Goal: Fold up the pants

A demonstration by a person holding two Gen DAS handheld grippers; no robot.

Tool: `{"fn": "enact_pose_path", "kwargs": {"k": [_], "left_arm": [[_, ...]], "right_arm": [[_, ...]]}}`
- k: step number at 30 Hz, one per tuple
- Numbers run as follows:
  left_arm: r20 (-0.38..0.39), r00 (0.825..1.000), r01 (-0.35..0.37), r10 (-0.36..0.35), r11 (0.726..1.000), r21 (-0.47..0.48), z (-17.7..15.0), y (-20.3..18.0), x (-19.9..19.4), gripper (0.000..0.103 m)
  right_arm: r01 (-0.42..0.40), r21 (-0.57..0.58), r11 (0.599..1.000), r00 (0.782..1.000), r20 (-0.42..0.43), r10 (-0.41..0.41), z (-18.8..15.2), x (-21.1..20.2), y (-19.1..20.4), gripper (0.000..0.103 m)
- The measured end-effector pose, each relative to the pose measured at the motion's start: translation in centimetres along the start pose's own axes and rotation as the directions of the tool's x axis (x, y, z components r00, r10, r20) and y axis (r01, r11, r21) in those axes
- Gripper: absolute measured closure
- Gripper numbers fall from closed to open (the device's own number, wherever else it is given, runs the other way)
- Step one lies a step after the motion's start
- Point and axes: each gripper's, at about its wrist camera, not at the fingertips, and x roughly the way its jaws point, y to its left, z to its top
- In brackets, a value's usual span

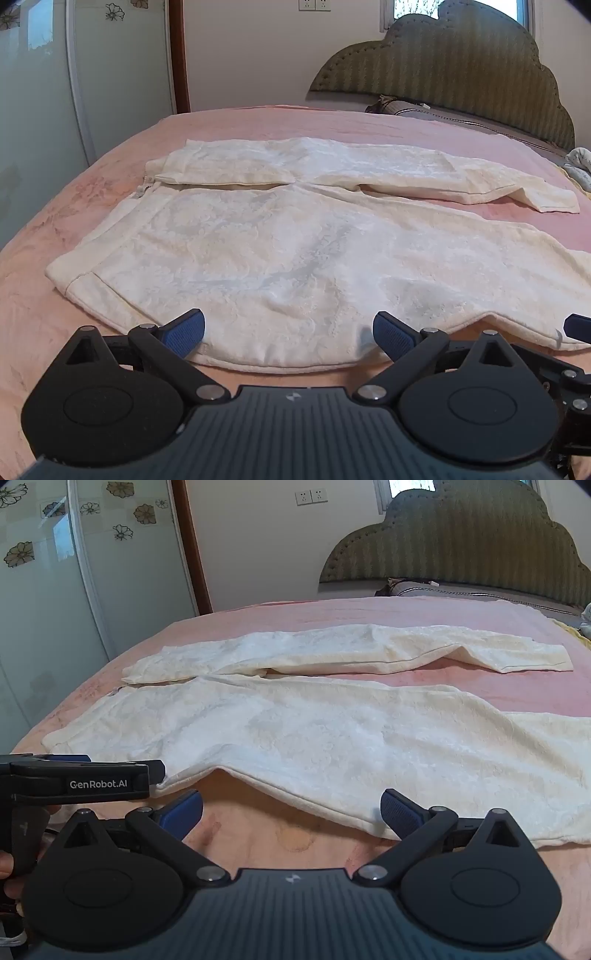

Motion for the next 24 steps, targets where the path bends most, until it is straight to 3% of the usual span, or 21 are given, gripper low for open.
{"fn": "enact_pose_path", "kwargs": {"k": [24], "left_arm": [[0.006,1.000,-0.004,0.004,1.000,-0.005,0.1,0.3,-0.3,0.004]], "right_arm": [[0.009,0.060,0.998,0.999,-0.042,-0.007,0.2,0.8,-1.2,0.000]]}}
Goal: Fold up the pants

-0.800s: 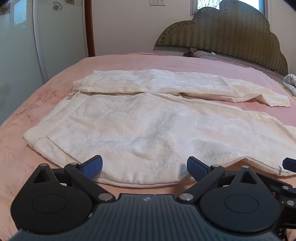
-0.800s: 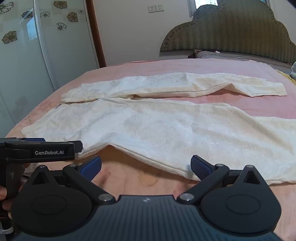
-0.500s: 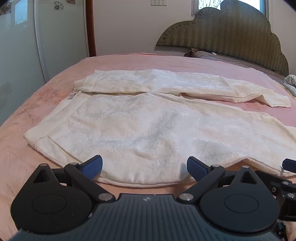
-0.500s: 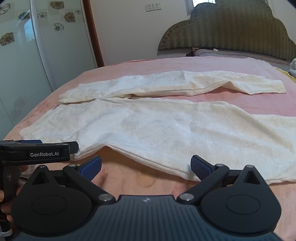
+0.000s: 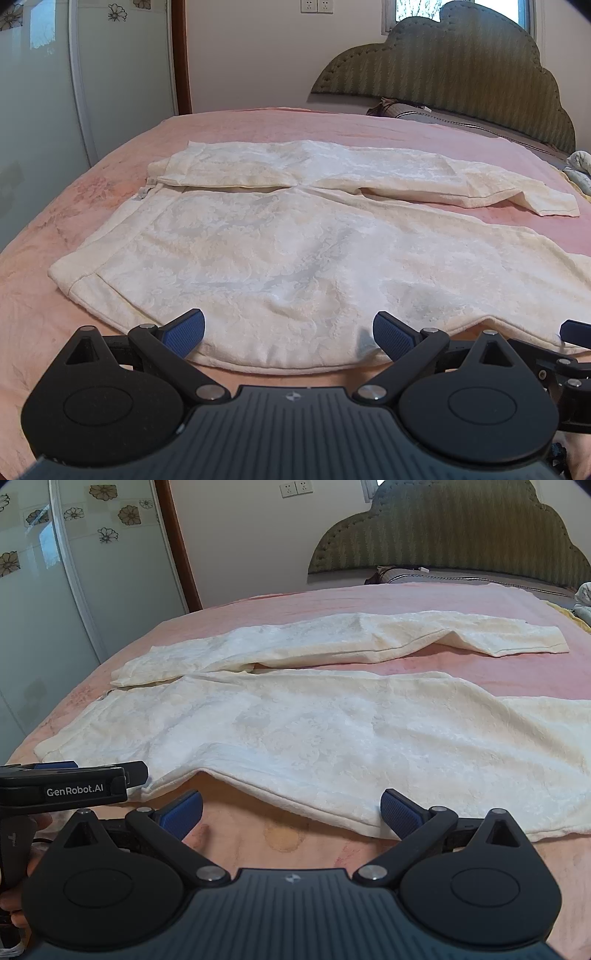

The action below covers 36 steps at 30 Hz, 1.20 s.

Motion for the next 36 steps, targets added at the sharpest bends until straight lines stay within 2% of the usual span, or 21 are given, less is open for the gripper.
{"fn": "enact_pose_path", "kwargs": {"k": [12,18,21,24,26,29,34,36], "left_arm": [[0.023,1.000,0.020,-0.019,1.000,-0.018,0.0,0.4,-0.5,0.004],[0.044,0.998,0.054,-0.052,0.997,-0.048,0.2,1.0,-0.9,0.004],[0.014,0.999,0.050,-0.049,0.998,-0.045,1.3,1.5,-0.3,0.004],[0.025,1.000,0.020,-0.019,0.998,-0.067,2.6,2.7,0.3,0.004],[0.029,1.000,0.007,-0.004,0.995,-0.100,3.4,3.9,0.9,0.004],[0.039,0.999,-0.009,0.015,0.991,-0.131,4.7,5.8,1.8,0.003],[0.021,0.997,-0.072,0.076,0.986,-0.153,6.7,7.9,3.9,0.003],[0.027,0.997,-0.063,0.069,0.984,-0.167,7.3,8.6,4.6,0.003]], "right_arm": [[0.003,-0.005,1.000,1.000,-0.002,-0.003,0.0,0.1,0.0,0.000],[-0.017,-0.018,1.000,1.000,0.004,0.018,0.3,0.1,0.3,0.000],[-0.048,-0.066,0.997,0.998,0.042,0.051,2.0,-0.1,0.9,0.000],[-0.106,-0.164,0.981,0.983,0.130,0.127,5.0,-0.2,2.2,0.000],[-0.138,-0.278,0.950,0.972,0.147,0.184,6.7,1.0,3.7,0.000],[-0.138,-0.378,0.915,0.974,0.118,0.196,9.1,3.9,5.8,0.000],[-0.238,-0.400,0.885,0.963,0.023,0.270,13.1,9.9,7.4,0.000],[-0.278,-0.412,0.867,0.954,-0.011,0.301,14.6,12.4,8.3,0.000]]}}
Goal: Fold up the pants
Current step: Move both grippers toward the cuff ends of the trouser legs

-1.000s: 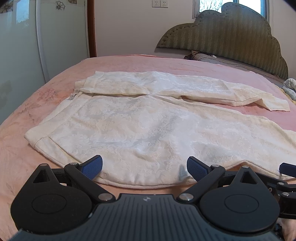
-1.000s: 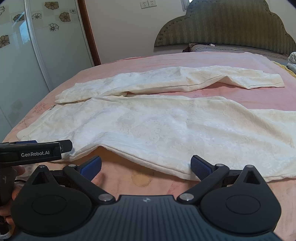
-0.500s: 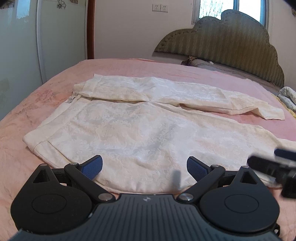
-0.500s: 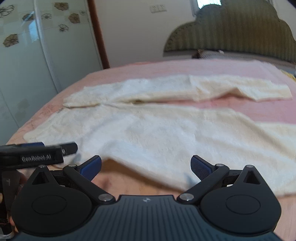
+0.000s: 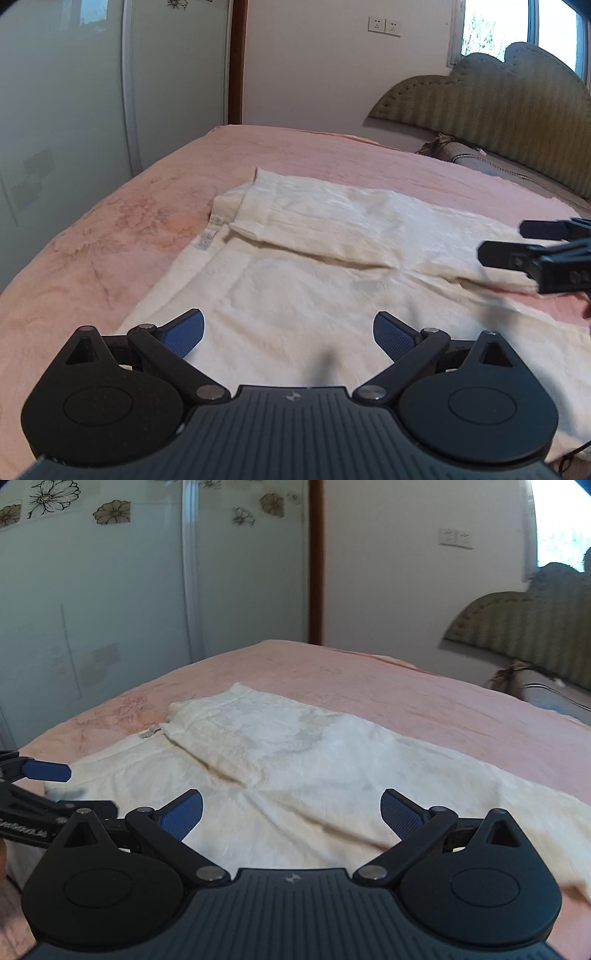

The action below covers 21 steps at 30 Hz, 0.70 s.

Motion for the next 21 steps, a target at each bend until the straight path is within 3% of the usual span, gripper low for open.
{"fn": "enact_pose_path", "kwargs": {"k": [7,12,16,18,20,21], "left_arm": [[-0.008,0.999,0.032,-0.033,0.997,-0.076,2.4,0.8,2.8,0.003],[-0.055,0.998,-0.007,0.003,0.997,-0.075,4.7,0.6,5.4,0.003],[-0.048,0.999,0.004,-0.007,0.998,-0.067,6.1,0.8,6.8,0.003],[-0.048,0.999,0.012,-0.015,0.998,-0.055,6.5,0.8,7.4,0.003],[-0.048,0.999,-0.003,0.001,0.999,-0.044,6.8,0.7,7.9,0.003],[-0.048,0.999,-0.011,0.009,0.999,-0.039,7.0,0.6,8.1,0.003]], "right_arm": [[-0.016,-0.151,0.988,0.997,-0.075,0.005,4.2,9.8,-1.2,0.000],[-0.070,-0.159,0.985,0.988,-0.146,0.046,6.1,16.0,-2.5,0.000],[-0.102,-0.143,0.984,0.982,-0.172,0.077,7.9,20.6,-3.9,0.001],[-0.134,-0.105,0.985,0.975,-0.191,0.112,8.6,22.4,-4.6,0.012],[-0.154,-0.059,0.986,0.965,-0.225,0.137,9.0,24.2,-5.4,0.038],[-0.155,-0.043,0.987,0.961,-0.239,0.141,9.1,25.2,-5.7,0.042]]}}
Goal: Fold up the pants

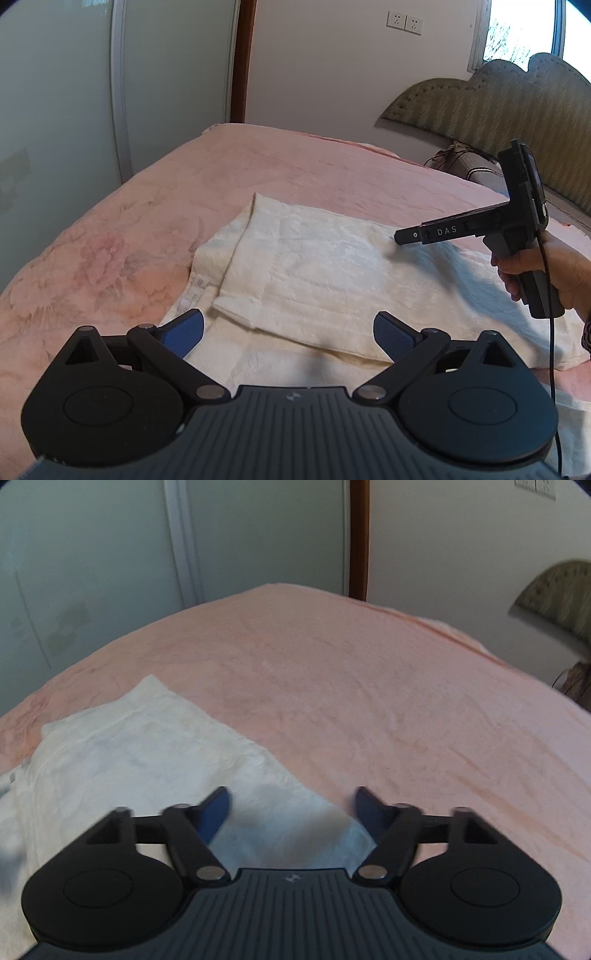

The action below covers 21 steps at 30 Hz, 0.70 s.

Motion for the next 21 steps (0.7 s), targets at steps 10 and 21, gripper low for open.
{"fn": "enact_pose_path", "kwargs": {"k": [10,21], "left_arm": [[-0.061,0.997,0.038,-0.046,0.990,-0.133,2.4,1.6,3.4,0.003],[0.041,0.943,0.300,-0.329,0.796,-0.525,3.9,5.5,3.9,0.003]], "right_arm": [[0.016,-0.186,0.982,1.000,-0.007,-0.018,-0.2,0.6,2.1,0.094],[0.218,-0.547,0.808,0.969,0.219,-0.113,-5.8,-9.3,13.4,0.096]]}}
